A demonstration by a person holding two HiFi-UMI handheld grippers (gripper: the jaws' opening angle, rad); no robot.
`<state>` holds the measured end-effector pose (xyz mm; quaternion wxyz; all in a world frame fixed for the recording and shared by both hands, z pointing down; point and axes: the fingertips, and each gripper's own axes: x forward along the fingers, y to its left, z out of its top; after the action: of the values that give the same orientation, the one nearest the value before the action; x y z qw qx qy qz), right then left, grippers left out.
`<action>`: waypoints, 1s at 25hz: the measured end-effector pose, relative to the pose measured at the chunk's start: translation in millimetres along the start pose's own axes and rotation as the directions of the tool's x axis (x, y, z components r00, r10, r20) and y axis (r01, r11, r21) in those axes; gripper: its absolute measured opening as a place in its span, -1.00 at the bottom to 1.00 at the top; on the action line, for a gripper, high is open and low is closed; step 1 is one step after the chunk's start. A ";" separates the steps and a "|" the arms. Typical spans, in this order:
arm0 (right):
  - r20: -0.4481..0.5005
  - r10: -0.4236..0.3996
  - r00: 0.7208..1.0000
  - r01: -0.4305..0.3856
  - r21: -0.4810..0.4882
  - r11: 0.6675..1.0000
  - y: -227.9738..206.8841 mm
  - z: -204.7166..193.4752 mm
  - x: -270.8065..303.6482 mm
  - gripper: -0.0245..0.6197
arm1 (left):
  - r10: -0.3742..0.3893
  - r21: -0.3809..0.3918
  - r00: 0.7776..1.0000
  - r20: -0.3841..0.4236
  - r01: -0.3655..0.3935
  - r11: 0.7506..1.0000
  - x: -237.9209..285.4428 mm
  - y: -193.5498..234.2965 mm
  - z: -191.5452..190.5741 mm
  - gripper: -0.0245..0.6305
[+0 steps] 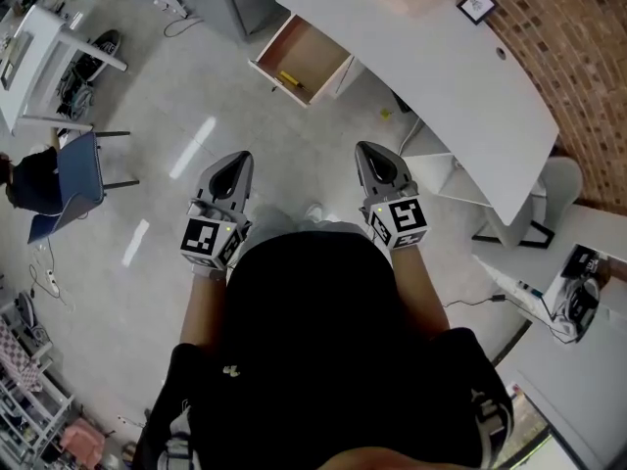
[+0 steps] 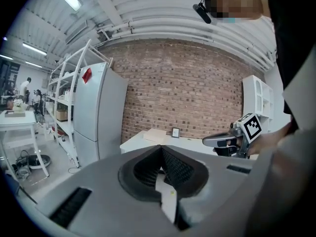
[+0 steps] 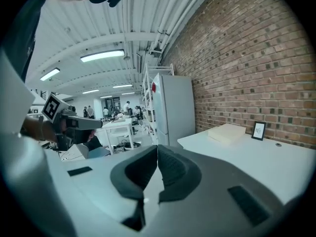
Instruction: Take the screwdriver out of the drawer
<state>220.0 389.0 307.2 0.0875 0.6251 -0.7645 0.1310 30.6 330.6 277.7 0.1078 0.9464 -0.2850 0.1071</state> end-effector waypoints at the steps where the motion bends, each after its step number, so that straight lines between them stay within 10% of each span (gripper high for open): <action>1: -0.006 0.003 1.000 -0.003 -0.003 1.000 -2.4 -0.9 3.4 -0.89 | 0.011 -0.005 1.000 -0.003 -0.011 1.000 1.8 2.1 -0.7 -0.92; 25: -0.262 -0.032 0.965 0.020 -0.046 0.999 -0.3 -8.6 218.2 -0.89 | -0.082 -0.021 0.992 -0.092 0.080 0.997 79.0 193.2 1.2 -0.92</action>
<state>175.7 188.1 380.3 0.2033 0.6101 -0.7406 0.1949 -13.7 132.1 325.0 0.1333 0.9502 -0.2420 0.1442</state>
